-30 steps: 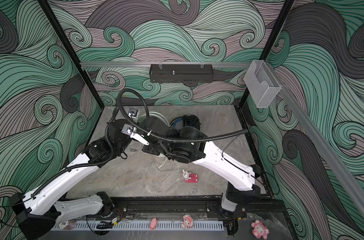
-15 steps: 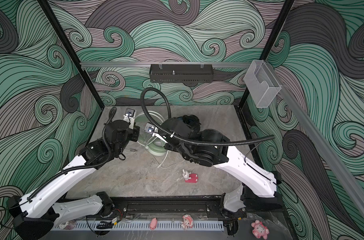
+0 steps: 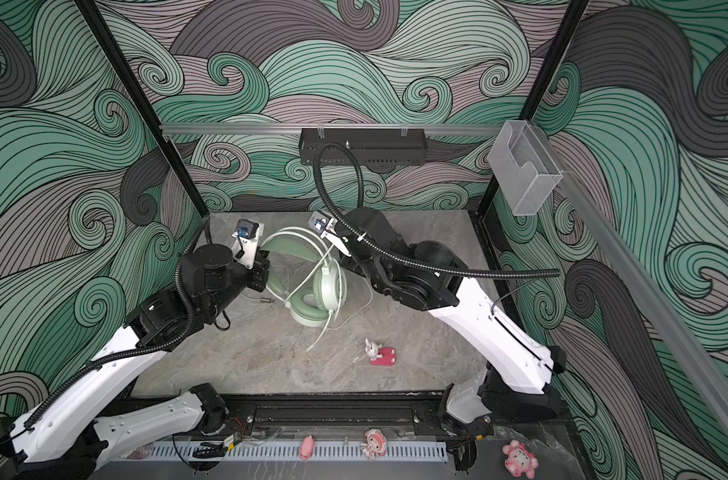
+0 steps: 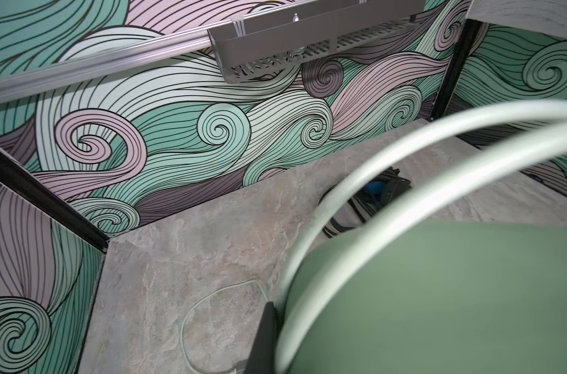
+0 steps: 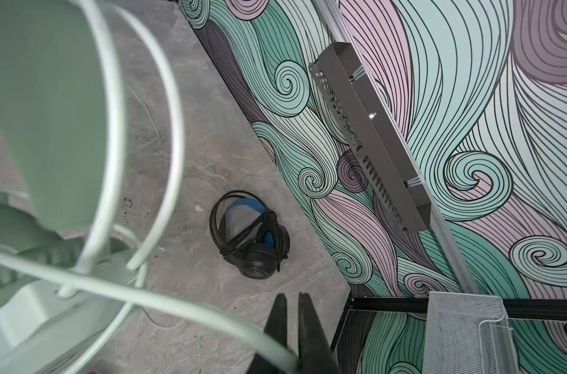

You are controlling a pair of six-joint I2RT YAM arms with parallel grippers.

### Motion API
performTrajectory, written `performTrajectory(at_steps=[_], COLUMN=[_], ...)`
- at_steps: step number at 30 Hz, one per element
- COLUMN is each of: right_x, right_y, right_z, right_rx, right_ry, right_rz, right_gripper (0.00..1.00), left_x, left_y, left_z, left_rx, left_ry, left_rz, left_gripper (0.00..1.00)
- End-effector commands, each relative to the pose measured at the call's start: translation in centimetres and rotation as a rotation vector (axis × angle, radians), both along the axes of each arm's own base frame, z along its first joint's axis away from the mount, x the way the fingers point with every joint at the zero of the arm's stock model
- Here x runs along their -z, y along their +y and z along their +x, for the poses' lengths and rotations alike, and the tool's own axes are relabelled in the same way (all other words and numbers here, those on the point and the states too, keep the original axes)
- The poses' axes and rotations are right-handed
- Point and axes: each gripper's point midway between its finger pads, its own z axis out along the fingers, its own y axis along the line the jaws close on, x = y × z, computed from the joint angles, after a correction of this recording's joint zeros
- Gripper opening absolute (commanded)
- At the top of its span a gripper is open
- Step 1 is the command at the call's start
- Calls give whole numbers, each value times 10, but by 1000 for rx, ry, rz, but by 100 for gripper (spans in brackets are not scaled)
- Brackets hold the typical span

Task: Wrap the headphones

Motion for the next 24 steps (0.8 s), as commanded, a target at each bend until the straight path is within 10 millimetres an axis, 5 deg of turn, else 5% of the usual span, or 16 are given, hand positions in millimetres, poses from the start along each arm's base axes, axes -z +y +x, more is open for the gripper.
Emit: performTrajectory(at_steps=[1, 10, 17, 24], right_x=[-15, -14, 6, 16], right_y=[-4, -6, -11, 15], right_z=[7, 22, 37, 30], right_rx=[20, -3, 15, -152], right_ry=[5, 39, 150, 206], right_rz=[175, 364, 569, 752], right_gripper=[12, 15, 17, 26], left_x=[-31, -82, -115, -141], left_y=[-7, -10, -23, -30], left_z=[-12, -23, -32, -38], left_rx=[40, 53, 146, 202], left_ry=[-3, -15, -42, -53], left_rz=[-172, -433, -537, -635], left_gripper=[0, 0, 0, 0])
